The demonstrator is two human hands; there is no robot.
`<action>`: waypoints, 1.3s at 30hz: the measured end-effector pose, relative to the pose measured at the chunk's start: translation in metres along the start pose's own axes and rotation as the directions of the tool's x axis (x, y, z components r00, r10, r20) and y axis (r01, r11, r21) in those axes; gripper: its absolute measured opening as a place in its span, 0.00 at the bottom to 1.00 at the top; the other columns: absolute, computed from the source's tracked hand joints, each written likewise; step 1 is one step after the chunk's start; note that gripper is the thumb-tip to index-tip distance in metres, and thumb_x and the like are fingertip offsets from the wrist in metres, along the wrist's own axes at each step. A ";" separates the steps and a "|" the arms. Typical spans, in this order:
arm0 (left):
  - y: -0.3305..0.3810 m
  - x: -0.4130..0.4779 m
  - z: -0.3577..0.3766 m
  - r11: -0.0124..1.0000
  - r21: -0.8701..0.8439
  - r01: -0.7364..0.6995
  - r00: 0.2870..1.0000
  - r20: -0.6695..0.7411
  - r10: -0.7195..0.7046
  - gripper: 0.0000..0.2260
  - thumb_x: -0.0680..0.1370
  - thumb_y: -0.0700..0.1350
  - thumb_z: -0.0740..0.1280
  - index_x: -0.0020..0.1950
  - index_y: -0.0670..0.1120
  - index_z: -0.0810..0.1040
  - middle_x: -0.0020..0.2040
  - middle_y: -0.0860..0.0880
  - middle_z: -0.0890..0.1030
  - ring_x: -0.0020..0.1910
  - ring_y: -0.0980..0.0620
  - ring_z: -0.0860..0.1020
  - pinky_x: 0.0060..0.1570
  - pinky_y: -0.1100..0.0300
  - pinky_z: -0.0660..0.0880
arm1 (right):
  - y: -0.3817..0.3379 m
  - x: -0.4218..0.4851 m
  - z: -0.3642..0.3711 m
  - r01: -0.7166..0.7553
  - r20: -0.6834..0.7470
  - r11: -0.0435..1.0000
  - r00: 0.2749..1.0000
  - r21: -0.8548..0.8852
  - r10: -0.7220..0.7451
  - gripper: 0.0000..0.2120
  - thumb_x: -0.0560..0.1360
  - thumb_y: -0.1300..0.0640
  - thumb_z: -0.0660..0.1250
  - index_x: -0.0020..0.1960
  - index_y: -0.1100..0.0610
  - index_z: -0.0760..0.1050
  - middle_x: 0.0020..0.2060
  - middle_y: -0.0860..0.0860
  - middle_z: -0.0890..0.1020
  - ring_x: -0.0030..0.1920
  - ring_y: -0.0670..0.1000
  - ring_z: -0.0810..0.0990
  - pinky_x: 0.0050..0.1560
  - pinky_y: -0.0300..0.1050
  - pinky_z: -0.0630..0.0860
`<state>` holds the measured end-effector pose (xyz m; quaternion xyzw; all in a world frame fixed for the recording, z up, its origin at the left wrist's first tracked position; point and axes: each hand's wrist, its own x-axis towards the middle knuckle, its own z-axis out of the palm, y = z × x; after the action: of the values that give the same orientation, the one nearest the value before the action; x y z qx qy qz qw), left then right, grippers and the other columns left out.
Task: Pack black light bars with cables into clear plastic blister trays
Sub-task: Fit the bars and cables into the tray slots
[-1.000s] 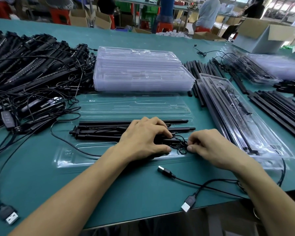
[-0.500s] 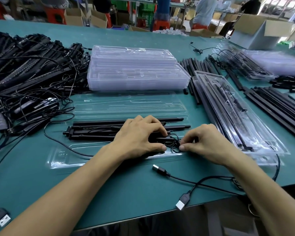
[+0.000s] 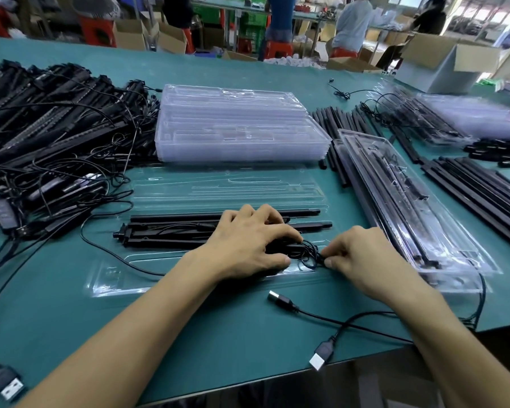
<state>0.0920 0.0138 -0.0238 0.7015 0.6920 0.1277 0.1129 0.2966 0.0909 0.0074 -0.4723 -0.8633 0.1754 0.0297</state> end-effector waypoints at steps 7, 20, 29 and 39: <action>0.016 0.003 0.006 0.995 -0.001 0.096 0.991 -0.098 -0.096 0.25 0.68 0.77 0.54 0.59 0.69 0.72 0.57 0.59 0.68 0.59 0.54 0.65 0.59 0.49 0.58 | -0.002 0.001 -0.002 0.151 -0.052 0.987 0.988 0.046 -0.148 0.03 0.72 0.57 0.75 0.44 0.50 0.85 0.37 0.47 0.84 0.42 0.49 0.81 0.47 0.41 0.74; 0.028 0.010 0.013 0.983 -0.126 0.135 0.955 -0.248 -0.163 0.16 0.65 0.63 0.67 0.51 0.63 0.78 0.48 0.58 0.68 0.53 0.56 0.67 0.58 0.54 0.57 | 0.012 0.001 -0.016 -0.016 0.053 1.000 0.998 0.016 0.015 0.08 0.73 0.57 0.72 0.48 0.45 0.85 0.34 0.41 0.81 0.37 0.36 0.76 0.33 0.23 0.67; 0.030 0.010 0.010 0.984 -0.137 0.117 0.973 -0.181 -0.141 0.14 0.66 0.58 0.68 0.51 0.64 0.78 0.50 0.59 0.69 0.54 0.55 0.66 0.61 0.52 0.58 | -0.005 0.000 0.001 -0.125 0.018 0.968 0.991 -0.218 0.132 0.08 0.78 0.58 0.60 0.52 0.54 0.77 0.51 0.57 0.77 0.51 0.61 0.77 0.51 0.51 0.77; 0.027 0.007 0.009 0.995 -0.099 0.031 0.986 -0.161 -0.047 0.15 0.69 0.55 0.65 0.55 0.66 0.77 0.56 0.62 0.71 0.59 0.56 0.67 0.65 0.52 0.57 | -0.008 0.011 -0.004 0.113 -0.003 0.989 0.994 -0.097 -0.113 0.07 0.78 0.57 0.66 0.50 0.51 0.82 0.46 0.50 0.84 0.52 0.54 0.80 0.54 0.47 0.74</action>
<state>0.1209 0.0204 -0.0228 0.6689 0.7055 0.2154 0.0919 0.2847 0.0974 0.0125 -0.4243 -0.8960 0.1295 0.0206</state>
